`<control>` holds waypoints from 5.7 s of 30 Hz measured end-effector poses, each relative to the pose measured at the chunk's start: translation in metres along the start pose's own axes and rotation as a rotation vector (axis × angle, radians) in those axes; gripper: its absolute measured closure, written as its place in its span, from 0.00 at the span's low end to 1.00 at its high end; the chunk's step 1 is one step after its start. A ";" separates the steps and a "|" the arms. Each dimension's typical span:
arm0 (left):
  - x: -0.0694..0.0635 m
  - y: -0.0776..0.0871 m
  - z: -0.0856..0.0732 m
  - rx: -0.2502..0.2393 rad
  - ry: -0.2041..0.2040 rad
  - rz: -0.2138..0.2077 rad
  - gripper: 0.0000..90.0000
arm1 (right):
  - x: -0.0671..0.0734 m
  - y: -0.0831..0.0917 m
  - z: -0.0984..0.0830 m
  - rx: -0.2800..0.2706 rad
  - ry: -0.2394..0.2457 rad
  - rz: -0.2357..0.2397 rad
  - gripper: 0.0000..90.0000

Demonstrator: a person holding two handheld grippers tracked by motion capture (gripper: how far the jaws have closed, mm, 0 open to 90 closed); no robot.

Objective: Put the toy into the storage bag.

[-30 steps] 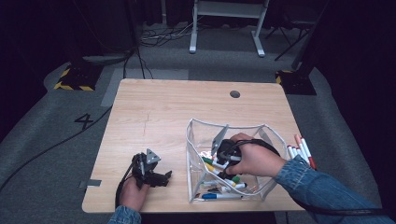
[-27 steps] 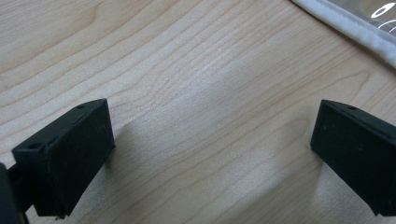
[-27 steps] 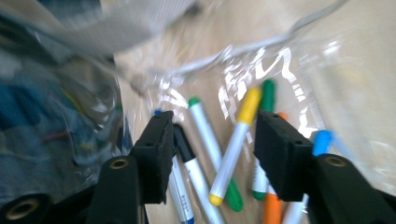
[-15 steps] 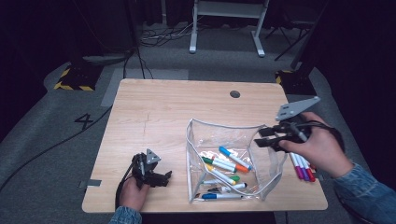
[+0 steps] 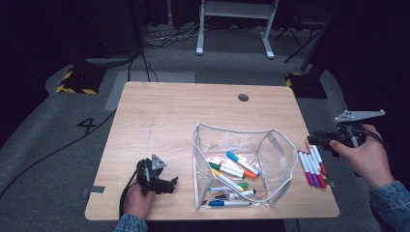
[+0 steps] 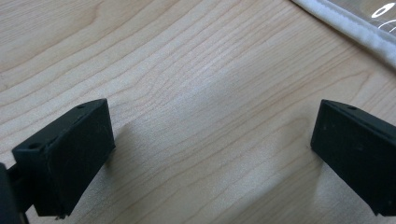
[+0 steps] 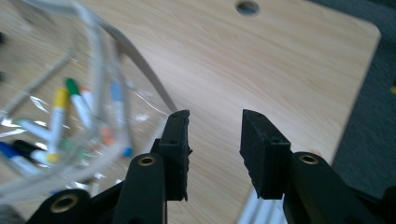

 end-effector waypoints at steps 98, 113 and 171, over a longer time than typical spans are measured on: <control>0.000 0.000 0.000 0.000 -0.003 0.002 0.00 | 0.165 -0.016 0.097 0.112 0.650 0.345 0.86; 0.000 0.000 0.000 -0.001 -0.001 0.000 0.00 | 0.202 -0.053 0.084 0.275 0.804 0.446 0.86; -0.001 0.000 0.000 -0.002 0.002 -0.005 0.00 | 0.195 -0.076 0.094 0.088 0.524 0.443 0.54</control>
Point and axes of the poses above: each handheld gripper's, and its own axes: y roughly backward along the jaws, z roughly out of its top, x roughly to its left, the point moved 5 cm from there along -y, roughly forward along the jaws, and after that the axes turned 11 degrees about y, right-handed, at the moved point
